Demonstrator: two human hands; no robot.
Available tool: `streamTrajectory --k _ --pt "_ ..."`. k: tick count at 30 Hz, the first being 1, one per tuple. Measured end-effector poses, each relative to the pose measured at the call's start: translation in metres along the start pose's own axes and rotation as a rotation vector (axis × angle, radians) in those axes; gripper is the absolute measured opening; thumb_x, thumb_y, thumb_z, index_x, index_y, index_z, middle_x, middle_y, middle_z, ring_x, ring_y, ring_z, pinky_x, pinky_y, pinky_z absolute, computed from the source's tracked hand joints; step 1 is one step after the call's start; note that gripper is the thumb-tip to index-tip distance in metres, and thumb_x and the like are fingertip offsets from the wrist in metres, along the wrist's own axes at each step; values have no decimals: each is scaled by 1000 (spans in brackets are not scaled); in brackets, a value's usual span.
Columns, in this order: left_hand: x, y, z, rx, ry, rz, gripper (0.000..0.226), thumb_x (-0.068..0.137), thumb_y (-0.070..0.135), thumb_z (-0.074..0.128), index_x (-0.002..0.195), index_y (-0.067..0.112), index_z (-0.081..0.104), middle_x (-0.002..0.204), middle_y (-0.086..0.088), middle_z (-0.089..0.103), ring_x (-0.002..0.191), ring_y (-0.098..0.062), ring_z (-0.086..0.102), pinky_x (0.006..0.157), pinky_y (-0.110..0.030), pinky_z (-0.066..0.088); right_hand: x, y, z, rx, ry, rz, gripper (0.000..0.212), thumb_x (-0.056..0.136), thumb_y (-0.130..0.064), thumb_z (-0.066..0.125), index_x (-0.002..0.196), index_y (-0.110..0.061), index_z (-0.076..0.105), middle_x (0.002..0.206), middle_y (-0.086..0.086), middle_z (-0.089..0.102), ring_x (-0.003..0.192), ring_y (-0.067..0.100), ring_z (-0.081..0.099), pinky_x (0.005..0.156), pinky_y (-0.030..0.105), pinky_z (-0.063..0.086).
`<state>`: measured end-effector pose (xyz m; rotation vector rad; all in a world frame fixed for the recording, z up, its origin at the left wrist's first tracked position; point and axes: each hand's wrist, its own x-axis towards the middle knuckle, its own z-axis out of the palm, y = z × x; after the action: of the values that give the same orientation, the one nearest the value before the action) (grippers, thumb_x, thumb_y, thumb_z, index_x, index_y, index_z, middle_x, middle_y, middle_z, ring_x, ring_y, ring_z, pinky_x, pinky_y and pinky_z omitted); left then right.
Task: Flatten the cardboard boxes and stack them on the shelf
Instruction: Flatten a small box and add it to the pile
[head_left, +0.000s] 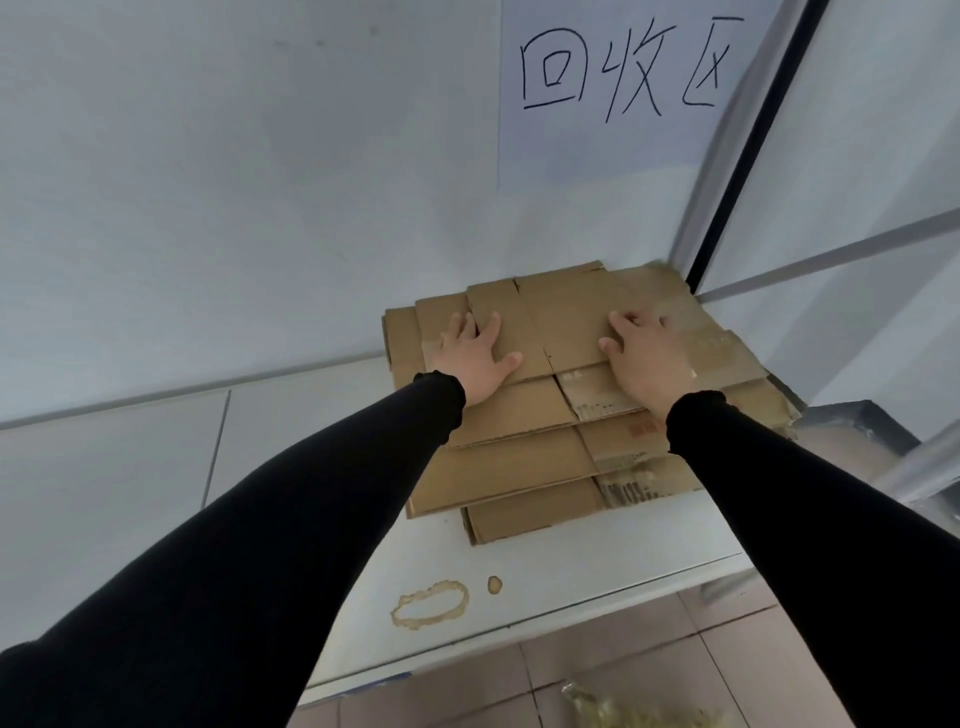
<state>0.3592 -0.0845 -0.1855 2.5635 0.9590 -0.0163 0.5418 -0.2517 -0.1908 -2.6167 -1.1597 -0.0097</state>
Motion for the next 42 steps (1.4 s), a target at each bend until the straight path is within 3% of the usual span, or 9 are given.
streamTrajectory --k 3,11,13,16,18,20,23,30,42 --pt "3 -5 10 82 12 24 73 103 62 28 162 29 2 168 -8 -15 154 -26 -16 123 -45 -4 -6 6 10 -32 -15 -24 49 108 -40 32 151 -17 41 156 7 39 137 37 32 108 51 38" --pt "8 -8 13 144 -50 45 71 105 59 22 162 24 -2 169 4 -8 156 -20 -7 126 -46 -1 -10 13 15 33 -147 4 55 108 -46 33 158 -23 29 168 -1 22 151 30 21 119 51 28" --pt "6 -2 5 152 -36 50 70 105 55 29 162 21 9 170 0 4 156 -24 6 125 -46 12 -9 4 10 9 -118 30 47 108 -41 39 149 -19 42 160 5 38 145 32 31 112 52 36" --pt "-6 3 -7 208 59 100 53 105 45 39 149 16 37 151 -8 41 133 -29 42 100 -41 42 -14 -10 1 -160 4 12 34 106 -34 45 127 -10 55 134 12 57 127 33 45 98 47 45" --pt "-17 0 -16 237 -9 146 53 106 43 39 152 18 34 156 -8 37 138 -29 37 106 -43 39 -21 -18 -5 -270 1 -1 32 107 -30 41 124 -8 57 129 14 57 123 32 48 97 45 45" --pt "-29 -9 -28 266 -118 179 59 107 44 34 160 20 22 167 -5 19 152 -29 19 121 -45 23 -27 -27 -14 -316 -40 4 35 108 -29 33 124 -9 58 128 14 59 122 32 49 98 44 44" --pt "-51 -26 -54 253 -98 171 60 108 39 34 161 17 18 169 -7 9 155 -27 9 124 -44 13 -32 -53 -31 -252 -16 -27 41 108 -32 30 131 -8 55 135 13 58 126 34 49 102 46 39" --pt "-136 -129 -119 219 72 94 69 106 40 42 162 15 10 170 -3 6 156 -18 3 124 -32 8 -65 -179 -52 -105 -69 -314 48 109 -35 33 152 -16 41 164 9 31 147 36 30 121 50 20" --pt "-364 -371 -196 156 278 -298 65 100 37 55 158 21 31 161 4 34 148 -16 27 114 -38 33 -156 -477 -3 184 -119 -751 43 102 -27 51 145 -19 53 146 1 52 134 24 43 108 32 32"
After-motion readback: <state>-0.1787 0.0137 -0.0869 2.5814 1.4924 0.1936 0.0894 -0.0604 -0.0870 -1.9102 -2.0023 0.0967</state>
